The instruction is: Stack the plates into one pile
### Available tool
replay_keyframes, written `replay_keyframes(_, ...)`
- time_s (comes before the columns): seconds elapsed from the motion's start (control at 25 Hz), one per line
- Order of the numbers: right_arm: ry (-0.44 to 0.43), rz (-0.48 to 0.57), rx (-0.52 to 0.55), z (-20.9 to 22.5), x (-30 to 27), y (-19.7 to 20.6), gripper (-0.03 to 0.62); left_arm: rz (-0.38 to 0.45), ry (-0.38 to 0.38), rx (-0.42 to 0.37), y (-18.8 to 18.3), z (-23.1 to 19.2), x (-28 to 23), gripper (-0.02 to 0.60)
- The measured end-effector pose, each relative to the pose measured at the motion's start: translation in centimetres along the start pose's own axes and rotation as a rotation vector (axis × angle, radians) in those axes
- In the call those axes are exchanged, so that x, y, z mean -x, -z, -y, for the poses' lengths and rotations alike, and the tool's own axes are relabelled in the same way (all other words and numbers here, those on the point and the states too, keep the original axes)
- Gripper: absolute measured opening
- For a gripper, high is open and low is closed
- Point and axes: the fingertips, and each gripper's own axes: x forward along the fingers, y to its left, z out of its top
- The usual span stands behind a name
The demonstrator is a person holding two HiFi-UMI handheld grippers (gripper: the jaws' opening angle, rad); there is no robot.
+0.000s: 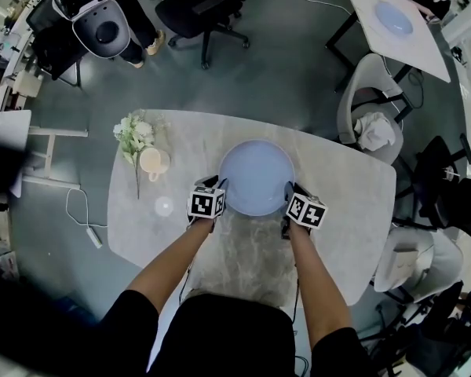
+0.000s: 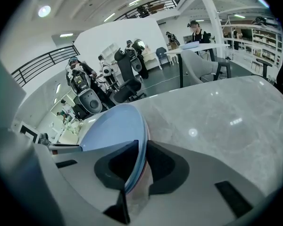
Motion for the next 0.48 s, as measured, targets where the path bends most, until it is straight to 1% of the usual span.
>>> replay_keyframes(0.12,-0.007,0.0,0.033,-0.07,-0.02,-0.13,0.052,0.006,0.004,-0.003,-0.14,0.08,0.07,0.129)
replay_keyframes(0.24,0.0,-0.019,0.085,-0.23,-0.14,-0.06,0.052,0.022,0.017,0.025,-0.25,0.05,0.21,0.133)
replay_keyframes(0.36,0.035,-0.066,0.137,-0.42,-0.19,0.18,0.054,0.048,0.019,0.051,-0.4,-0.16,0.61,0.133)
replay_keyframes(0.44,0.064,-0.097,0.187,-0.5,-0.27,0.16,0.054,0.062,0.009,0.034,-0.64,-0.36,0.83,0.124)
replay_keyframes(0.48,0.081,-0.112,0.235,-0.56,-0.36,0.12,0.055,0.068,0.004,0.026,-0.78,-0.43,0.86,0.117)
